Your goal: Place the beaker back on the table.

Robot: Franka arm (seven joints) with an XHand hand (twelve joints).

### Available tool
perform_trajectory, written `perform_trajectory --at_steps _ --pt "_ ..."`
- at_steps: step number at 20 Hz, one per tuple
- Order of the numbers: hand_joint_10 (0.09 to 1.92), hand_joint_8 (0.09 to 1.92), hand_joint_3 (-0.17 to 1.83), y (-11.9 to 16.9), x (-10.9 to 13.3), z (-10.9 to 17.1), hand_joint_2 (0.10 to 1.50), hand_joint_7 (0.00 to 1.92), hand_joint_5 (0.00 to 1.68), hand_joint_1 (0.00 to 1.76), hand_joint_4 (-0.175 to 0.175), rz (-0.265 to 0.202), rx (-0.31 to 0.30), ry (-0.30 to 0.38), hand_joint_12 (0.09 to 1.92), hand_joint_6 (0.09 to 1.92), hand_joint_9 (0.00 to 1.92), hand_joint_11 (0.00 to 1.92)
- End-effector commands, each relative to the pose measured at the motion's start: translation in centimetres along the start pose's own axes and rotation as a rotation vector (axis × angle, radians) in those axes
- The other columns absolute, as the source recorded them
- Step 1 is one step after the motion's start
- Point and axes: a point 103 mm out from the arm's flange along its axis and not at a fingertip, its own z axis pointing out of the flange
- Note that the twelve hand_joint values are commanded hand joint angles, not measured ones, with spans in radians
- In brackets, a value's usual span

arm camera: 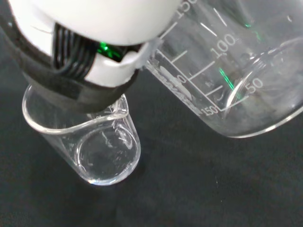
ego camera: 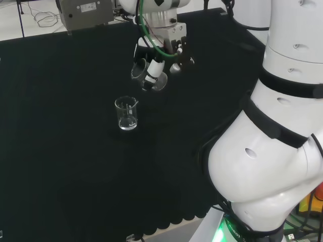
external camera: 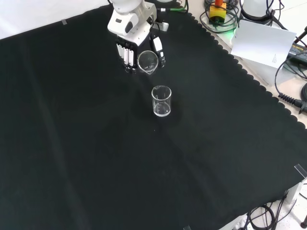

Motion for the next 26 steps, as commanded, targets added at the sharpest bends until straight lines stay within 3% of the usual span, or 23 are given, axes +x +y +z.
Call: perform_trajectory --at_steps 1,9,13,14,17,19,22,26 --pt "0.68 0.81 0.73 0.0 -2.2 1.0 0.64 1.24 1.18 1.31 -0.175 0.002 -0.088 0.081 0.84 0.83 1.53 1.23" --pt "0.61 0.72 0.66 1.2 -5.0 3.0 0.67 1.27 1.21 1.31 -0.175 0.033 -0.101 0.209 0.79 0.75 1.54 1.23" --pt "0.52 0.71 0.59 2.1 -6.2 3.8 0.67 1.21 1.24 1.42 -0.175 0.027 -0.121 0.266 0.75 0.66 1.42 1.23" --pt "0.51 0.72 0.59 2.4 -6.4 4.0 0.67 1.21 1.24 1.42 -0.175 0.021 -0.125 0.278 0.75 0.66 1.42 1.23" --pt "0.34 0.66 0.83 3.1 -7.2 4.6 0.51 1.34 1.22 1.44 -0.175 -0.004 -0.13 0.321 0.73 0.71 1.58 1.25" --pt "0.31 0.62 0.67 3.6 -7.9 5.4 0.6 1.3 1.28 1.44 -0.175 -0.026 -0.164 0.384 0.71 0.6 1.53 1.25" --pt "0.3 0.63 0.55 4.0 -8.0 5.9 0.66 1.27 1.31 1.43 -0.175 -0.062 -0.177 0.408 0.69 0.53 1.49 1.25" --pt "0.09 0.63 0.85 4.7 -7.5 6.7 0.49 1.39 1.26 1.45 -0.175 -0.103 -0.178 0.426 0.66 0.68 1.65 1.27"
